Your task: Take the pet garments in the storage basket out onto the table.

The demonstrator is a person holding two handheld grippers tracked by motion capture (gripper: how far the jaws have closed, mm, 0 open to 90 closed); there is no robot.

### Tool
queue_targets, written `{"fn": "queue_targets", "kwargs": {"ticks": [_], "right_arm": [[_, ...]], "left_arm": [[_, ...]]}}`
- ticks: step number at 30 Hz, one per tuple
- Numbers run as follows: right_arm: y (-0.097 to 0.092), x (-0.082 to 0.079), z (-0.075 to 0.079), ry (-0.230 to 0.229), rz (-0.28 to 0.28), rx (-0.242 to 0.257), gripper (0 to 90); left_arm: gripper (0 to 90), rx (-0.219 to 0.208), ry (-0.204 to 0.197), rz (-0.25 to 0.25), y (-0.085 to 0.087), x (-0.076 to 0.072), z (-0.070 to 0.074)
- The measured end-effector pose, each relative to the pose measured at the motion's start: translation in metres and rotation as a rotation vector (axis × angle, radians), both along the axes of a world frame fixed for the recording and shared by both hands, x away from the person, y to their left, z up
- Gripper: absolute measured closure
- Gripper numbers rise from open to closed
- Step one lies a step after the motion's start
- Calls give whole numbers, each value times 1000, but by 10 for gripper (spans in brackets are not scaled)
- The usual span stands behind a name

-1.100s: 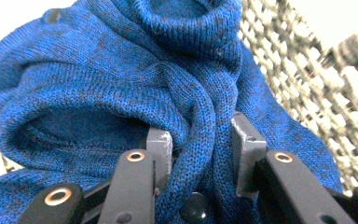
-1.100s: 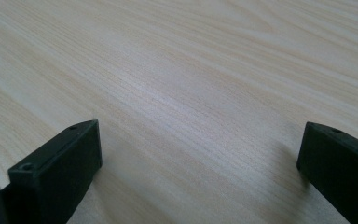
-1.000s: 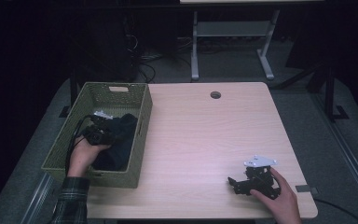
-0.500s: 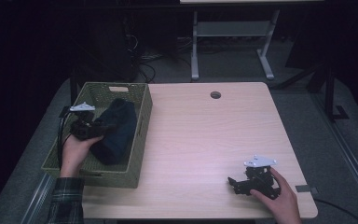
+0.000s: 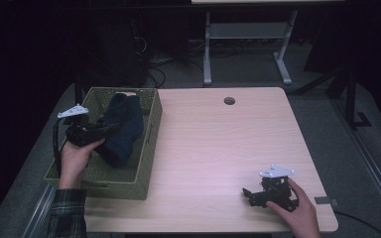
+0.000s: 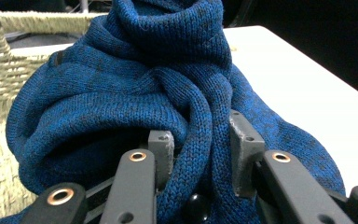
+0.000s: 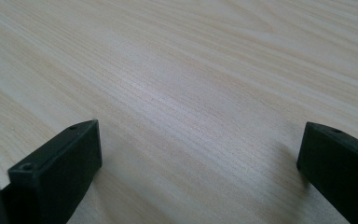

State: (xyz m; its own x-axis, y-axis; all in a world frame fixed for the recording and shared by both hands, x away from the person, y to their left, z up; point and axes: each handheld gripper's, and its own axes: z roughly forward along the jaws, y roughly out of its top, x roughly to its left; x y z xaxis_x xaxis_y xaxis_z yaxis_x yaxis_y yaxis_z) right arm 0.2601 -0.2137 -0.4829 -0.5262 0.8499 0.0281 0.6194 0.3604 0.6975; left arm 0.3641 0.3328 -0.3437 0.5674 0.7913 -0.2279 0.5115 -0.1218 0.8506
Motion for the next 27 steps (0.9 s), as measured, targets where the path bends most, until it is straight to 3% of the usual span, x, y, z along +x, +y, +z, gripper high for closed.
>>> {"fn": "queue_targets", "kwargs": {"ticks": [12, 27], "right_arm": [[0, 0, 0, 0, 0, 0, 0], [0, 0, 0, 0, 1, 1, 0]], "left_arm": [[675, -25, -85, -35, -10, -10, 22], [678, -65, -148, -87, -31, -20, 49]]}}
